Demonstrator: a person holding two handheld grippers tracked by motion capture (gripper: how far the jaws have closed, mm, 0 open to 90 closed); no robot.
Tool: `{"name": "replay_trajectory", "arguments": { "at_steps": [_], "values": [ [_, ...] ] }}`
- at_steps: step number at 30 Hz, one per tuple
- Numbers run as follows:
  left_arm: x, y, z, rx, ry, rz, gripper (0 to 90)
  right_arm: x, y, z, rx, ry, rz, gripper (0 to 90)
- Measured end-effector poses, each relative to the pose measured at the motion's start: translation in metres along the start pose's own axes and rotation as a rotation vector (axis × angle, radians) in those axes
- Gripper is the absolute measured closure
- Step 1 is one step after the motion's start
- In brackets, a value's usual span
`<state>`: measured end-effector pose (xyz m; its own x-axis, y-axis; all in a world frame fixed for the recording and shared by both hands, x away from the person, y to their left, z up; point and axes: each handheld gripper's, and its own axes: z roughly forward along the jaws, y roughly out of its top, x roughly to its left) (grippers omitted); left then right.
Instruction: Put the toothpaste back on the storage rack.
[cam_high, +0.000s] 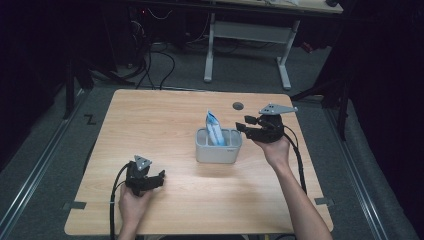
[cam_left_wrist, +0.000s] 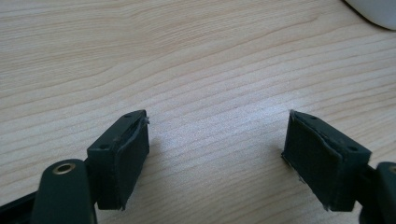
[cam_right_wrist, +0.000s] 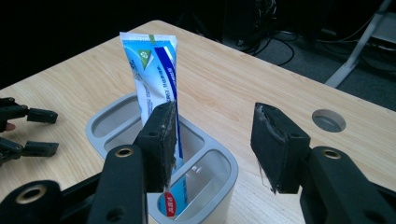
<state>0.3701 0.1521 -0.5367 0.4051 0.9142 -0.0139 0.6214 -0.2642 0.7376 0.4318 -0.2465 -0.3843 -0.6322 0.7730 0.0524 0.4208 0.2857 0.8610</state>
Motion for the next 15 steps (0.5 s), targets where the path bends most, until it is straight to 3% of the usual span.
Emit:
{"name": "replay_trajectory", "arguments": {
  "at_steps": [12,15],
  "values": [
    [0.0,0.0,0.0,0.0,0.0,0.0,22.6,-0.002,-0.003,-0.005,-0.016,-0.008,0.007,51.1],
    [0.0,0.0,0.0,0.0,0.0,0.0,22.6,-0.006,-0.009,-0.009,-0.018,-0.016,0.027,51.2]
  ]
}}
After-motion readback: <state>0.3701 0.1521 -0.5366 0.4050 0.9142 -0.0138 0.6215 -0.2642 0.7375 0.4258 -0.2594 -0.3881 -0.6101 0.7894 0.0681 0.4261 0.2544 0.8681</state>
